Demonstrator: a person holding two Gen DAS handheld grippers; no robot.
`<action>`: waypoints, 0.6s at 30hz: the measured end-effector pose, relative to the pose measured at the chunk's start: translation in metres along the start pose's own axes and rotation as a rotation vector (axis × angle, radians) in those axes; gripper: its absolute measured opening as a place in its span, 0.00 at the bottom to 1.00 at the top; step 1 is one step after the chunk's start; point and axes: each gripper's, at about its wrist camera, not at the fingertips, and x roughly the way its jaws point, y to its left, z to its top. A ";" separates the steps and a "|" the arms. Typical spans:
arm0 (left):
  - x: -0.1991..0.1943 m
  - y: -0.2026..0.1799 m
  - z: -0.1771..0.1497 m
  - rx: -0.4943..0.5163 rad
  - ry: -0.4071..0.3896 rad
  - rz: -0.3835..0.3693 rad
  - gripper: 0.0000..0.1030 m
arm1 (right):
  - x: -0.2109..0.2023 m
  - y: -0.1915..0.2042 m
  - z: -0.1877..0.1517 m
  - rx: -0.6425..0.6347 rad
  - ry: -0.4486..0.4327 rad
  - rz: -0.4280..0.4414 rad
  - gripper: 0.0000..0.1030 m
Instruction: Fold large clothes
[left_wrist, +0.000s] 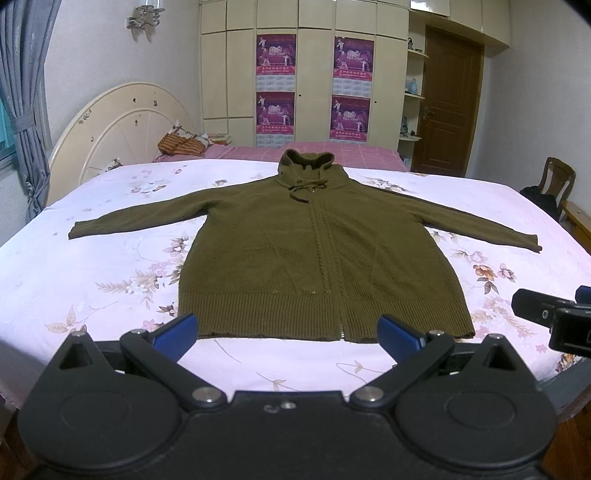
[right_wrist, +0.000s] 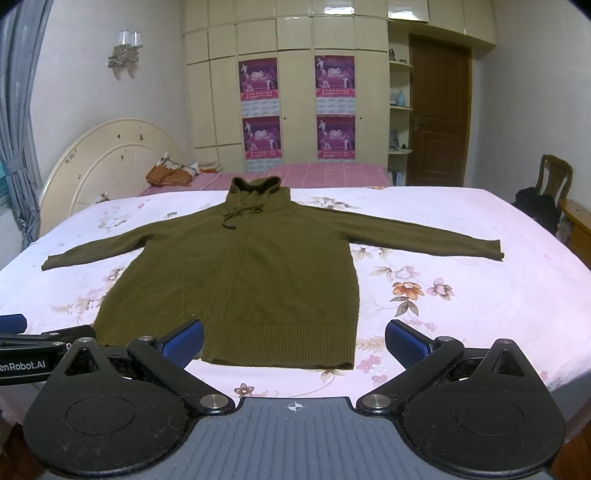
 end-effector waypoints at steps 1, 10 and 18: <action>0.000 0.000 0.000 0.001 0.000 0.000 1.00 | 0.000 -0.001 -0.001 0.000 0.000 -0.001 1.00; -0.001 0.000 0.000 0.000 -0.001 -0.003 1.00 | -0.001 -0.002 0.000 0.004 -0.003 -0.003 1.00; 0.000 -0.001 0.001 -0.001 -0.001 -0.001 1.00 | -0.001 -0.003 0.000 0.004 -0.006 0.000 1.00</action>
